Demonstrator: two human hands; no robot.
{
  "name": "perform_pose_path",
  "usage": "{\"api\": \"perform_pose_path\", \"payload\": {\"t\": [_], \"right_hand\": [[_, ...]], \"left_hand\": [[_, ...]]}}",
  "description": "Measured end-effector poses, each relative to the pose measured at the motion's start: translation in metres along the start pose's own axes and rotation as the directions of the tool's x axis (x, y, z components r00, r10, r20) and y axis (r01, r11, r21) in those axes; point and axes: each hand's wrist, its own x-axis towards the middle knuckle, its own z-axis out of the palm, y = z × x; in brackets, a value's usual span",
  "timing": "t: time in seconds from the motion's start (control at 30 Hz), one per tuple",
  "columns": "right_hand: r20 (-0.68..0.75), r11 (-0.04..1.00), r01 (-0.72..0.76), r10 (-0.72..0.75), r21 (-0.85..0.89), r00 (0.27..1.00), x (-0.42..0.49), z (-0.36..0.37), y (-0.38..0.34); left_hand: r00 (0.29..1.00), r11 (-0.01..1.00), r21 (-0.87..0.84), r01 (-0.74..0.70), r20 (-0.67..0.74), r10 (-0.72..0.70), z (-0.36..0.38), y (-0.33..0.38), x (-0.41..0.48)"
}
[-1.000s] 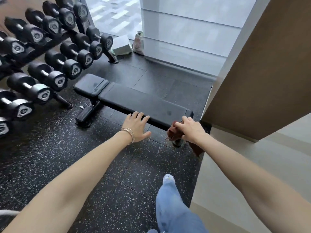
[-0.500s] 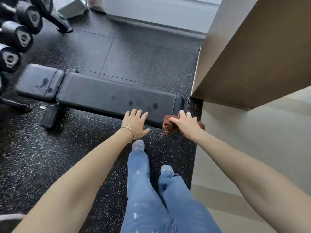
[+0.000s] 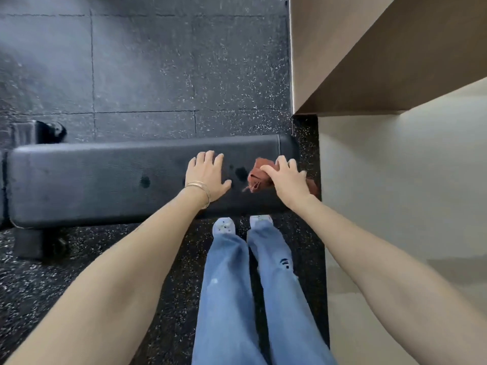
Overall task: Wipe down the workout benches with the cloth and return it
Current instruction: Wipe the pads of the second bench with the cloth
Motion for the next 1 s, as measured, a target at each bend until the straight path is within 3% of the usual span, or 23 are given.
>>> {"api": "perform_pose_path", "payload": {"t": [0.23,0.37,0.5,0.6,0.67,0.73,0.87,1.0], "right_hand": [[-0.075,0.992,-0.078,0.086,0.095,0.994,0.074,0.077,0.014],[-0.244,0.984,-0.079,0.117,0.158,0.963,0.059,0.118,-0.002],[-0.324,0.994,-0.014,0.048,0.106,0.945,0.097,0.107,0.016],[-0.357,0.987,-0.088,0.131,0.134,0.925,0.152,0.077,0.03],[-0.297,0.967,-0.134,0.197,0.219,0.934,0.193,0.055,0.042],[-0.194,0.968,-0.117,0.162,0.223,0.967,0.208,0.045,0.052],[-0.331,0.969,-0.049,0.13,0.243,0.935,0.141,0.071,0.055],[-0.299,0.964,-0.102,0.176,0.248,0.938,0.05,0.129,0.05]], "left_hand": [[0.994,0.995,-0.005,-0.097,-0.052,0.096,0.056,-0.005,0.105],[0.992,0.993,-0.032,-0.112,-0.07,0.109,0.082,-0.01,0.142],[0.992,0.993,-0.065,-0.101,-0.08,0.095,0.093,-0.009,0.157],[0.992,0.992,-0.069,-0.102,-0.078,0.097,0.093,-0.009,0.161],[0.994,0.994,-0.064,-0.088,-0.077,0.083,0.094,-0.008,0.161],[0.996,0.995,-0.073,-0.068,-0.068,0.063,0.094,-0.003,0.158],[0.997,0.996,-0.075,-0.054,-0.056,0.05,0.094,-0.001,0.157],[0.997,0.995,-0.089,-0.039,-0.075,0.033,0.098,0.001,0.157]]}}
